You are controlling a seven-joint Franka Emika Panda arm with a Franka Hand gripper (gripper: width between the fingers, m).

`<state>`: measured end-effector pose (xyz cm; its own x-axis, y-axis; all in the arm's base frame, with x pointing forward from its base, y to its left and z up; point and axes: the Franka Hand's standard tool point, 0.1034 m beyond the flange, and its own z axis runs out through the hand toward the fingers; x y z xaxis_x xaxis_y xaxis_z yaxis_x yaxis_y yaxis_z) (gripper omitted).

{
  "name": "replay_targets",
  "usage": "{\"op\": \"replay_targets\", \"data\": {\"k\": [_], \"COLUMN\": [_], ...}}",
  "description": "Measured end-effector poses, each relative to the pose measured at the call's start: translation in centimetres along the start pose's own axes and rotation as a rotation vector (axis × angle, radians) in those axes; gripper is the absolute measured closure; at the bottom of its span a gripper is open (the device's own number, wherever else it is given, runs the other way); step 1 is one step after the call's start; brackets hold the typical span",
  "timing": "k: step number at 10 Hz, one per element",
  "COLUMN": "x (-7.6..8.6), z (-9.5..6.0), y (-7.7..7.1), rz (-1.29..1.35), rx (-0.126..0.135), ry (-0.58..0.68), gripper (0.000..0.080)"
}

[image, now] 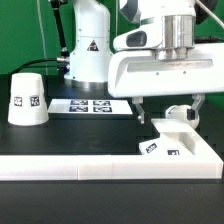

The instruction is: Assemble lamp

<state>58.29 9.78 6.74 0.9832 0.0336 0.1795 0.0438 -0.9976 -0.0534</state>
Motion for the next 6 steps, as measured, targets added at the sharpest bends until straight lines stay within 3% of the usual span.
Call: {"op": "replay_targets", "data": {"k": [2, 4, 6], "x": [-1.4, -3.3, -5.2], "z": [-2.1, -4.0, -3.7], "y": [-0.3, -2.8, -5.9], "rz": [-0.007, -0.007, -0.012], "rx": [-0.001, 0.007, 0.020], "ry": [-0.011, -0.012, 0.001], "gripper": [0.0100, 0.0100, 0.0100]}}
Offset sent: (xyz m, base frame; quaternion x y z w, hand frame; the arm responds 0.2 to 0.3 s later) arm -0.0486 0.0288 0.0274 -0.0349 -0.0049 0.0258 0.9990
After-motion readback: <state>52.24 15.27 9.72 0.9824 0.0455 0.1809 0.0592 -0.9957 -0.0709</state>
